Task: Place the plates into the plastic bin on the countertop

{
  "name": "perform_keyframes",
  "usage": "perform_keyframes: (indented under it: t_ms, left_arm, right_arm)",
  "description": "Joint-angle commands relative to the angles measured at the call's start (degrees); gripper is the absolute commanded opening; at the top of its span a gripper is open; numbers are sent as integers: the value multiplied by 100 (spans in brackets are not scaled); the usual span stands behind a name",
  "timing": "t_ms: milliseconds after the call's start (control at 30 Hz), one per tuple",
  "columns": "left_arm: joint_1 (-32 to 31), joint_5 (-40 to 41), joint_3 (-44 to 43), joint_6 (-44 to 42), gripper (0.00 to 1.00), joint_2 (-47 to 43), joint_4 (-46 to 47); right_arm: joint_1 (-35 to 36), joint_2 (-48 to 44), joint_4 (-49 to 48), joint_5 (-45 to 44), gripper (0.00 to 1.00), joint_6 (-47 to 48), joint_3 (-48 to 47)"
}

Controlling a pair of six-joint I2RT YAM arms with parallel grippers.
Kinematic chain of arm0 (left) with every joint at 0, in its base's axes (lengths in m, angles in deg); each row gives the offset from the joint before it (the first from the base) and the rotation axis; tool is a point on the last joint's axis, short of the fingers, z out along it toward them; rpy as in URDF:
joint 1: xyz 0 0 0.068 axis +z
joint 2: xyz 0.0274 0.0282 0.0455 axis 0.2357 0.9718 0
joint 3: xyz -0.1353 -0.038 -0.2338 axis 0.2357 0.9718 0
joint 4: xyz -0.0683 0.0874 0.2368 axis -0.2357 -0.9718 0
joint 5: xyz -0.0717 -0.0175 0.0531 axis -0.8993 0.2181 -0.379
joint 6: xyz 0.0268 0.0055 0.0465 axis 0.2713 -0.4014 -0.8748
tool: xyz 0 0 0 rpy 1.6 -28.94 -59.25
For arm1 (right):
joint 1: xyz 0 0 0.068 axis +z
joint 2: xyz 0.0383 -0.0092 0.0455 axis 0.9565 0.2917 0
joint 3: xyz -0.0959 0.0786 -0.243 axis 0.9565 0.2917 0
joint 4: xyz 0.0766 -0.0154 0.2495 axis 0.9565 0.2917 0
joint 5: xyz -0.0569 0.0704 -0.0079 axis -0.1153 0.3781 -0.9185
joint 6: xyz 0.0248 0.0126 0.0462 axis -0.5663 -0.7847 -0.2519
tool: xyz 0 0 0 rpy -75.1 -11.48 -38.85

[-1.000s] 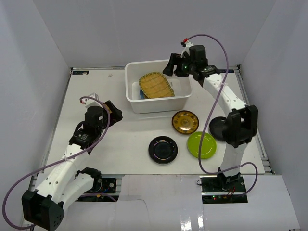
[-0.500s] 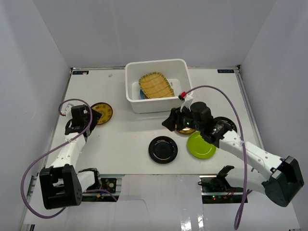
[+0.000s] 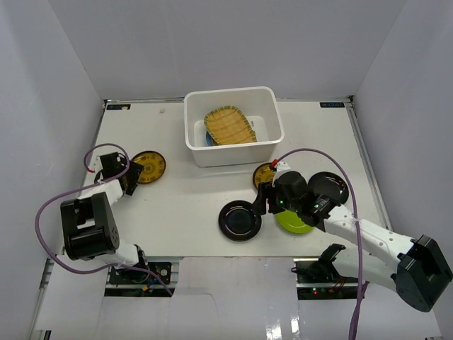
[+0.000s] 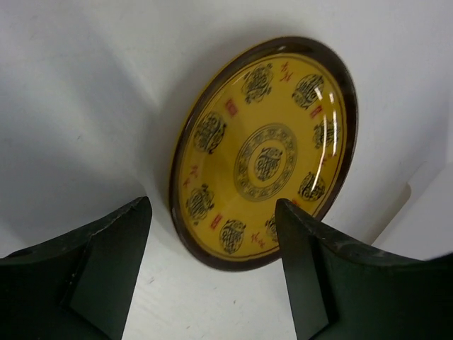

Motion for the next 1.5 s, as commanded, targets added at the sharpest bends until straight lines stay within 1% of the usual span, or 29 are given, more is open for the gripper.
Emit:
perform_keyframes:
  t_ms: [0,67,133,167,200,233,267,333,367,467,533,567,633,667,733,767,800,867,900,1033,1067,1100,1133,1200,1233,1300,1333,1367,1467]
  left_arm:
    - [42,-199,-200,-25,80,419,179]
    - [59,-182,-262,1,75,543,171]
    - [85,-138,-288,-8,67,640,206]
    - [86,-129,-306,-25,54,649,249]
    - [94,-120,-341,-43,45,649,267]
    - [86,-120,-367,-60,28,649,250]
    - [94,-103,-402,-78,18,632,224]
    - [86,-102,-481,-166,3,518,92]
    - [94,-155,-508,-175,0,439,39]
    - [94,-435,-508,-262,0,-131,-40]
    - [94,-480,-464,-412,0,-579,-162]
    - [94,-472,-473,-473,0,-1095,-233]
    - [94,-480,-525,-648,0,-1642,-443]
    - [94,-524,-560,-693,0,-2158,-462]
    - [86,-813,-962,-729,0,-2435,-767]
    - [51,-919,-1139,-702,0,-2462,-909]
    - [24,-1233,-1271,-667,0,-2497,-937]
    - [-63,-1481,-1683,-527,0,-2524,-928]
    - [-73,-1856,-1825,-500,0,-2463,-885]
    - [-256,-2738,-2764,-499,0,-2068,-541]
    - [-510,-2922,-3315,-639,0,-1727,-681]
    - [-669,-2924,-3564,-702,0,-1724,-743]
    - [-1123,-2854,-3802,-798,0,-1367,-839]
    - [-1713,-2486,-4520,-1298,0,-953,-1268]
    - [-2116,-2258,-4733,-1439,0,-472,-1419]
    - [-2392,-2186,-5286,-1694,0,31,-1752]
    - [-2567,-2081,-5429,-1756,0,495,-1824]
    - [-2630,-2010,-5552,-1809,0,717,-1859]
    - [-2762,-1799,-6044,-1959,0,1524,-2044]
  right_arm:
    - [0,194,-84,-115,69,-63,131]
    - [0,326,-145,-27,68,-98,192]
    - [0,439,-207,-35,67,-98,263]
    - [0,484,-233,-44,66,-90,280]
    - [0,589,-259,-53,66,-89,298]
    - [0,659,-260,-44,66,-81,289]
    - [0,712,-277,-18,65,-72,289]
    - [0,888,-434,122,64,-89,342]
    - [0,949,-488,166,63,-107,368]
    - [0,1231,-778,395,61,-203,483]
    - [0,1380,-892,553,56,-283,544]
    - [0,1407,-1101,606,53,-309,562]
    - [0,1460,-1278,712,44,-397,614]
    - [0,1477,-1340,747,40,-406,623]
    - [0,1600,-1402,808,27,-432,623]
    - [0,1635,-1463,852,20,-450,623]
    - [0,1670,-1481,905,8,-450,615]
    - [0,1592,-1481,975,8,-476,597]
    - [0,1383,-1499,1010,8,-467,597]
    - [0,679,-1376,1054,8,-231,431]
    - [0,425,-1184,1063,8,-91,230]
    - [0,318,-1061,1072,8,-11,89]
    - [0,213,-981,1081,8,68,-69]
    - [0,-59,-587,1020,8,305,-560]
    - [0,-165,-506,959,8,376,-728]
    - [-17,-402,-270,556,8,603,-1254]
    - [-43,-464,-199,362,8,640,-1440]
    - [-70,-543,-137,-49,8,684,-1616]
    - [-263,-579,56,-420,8,798,-2204]
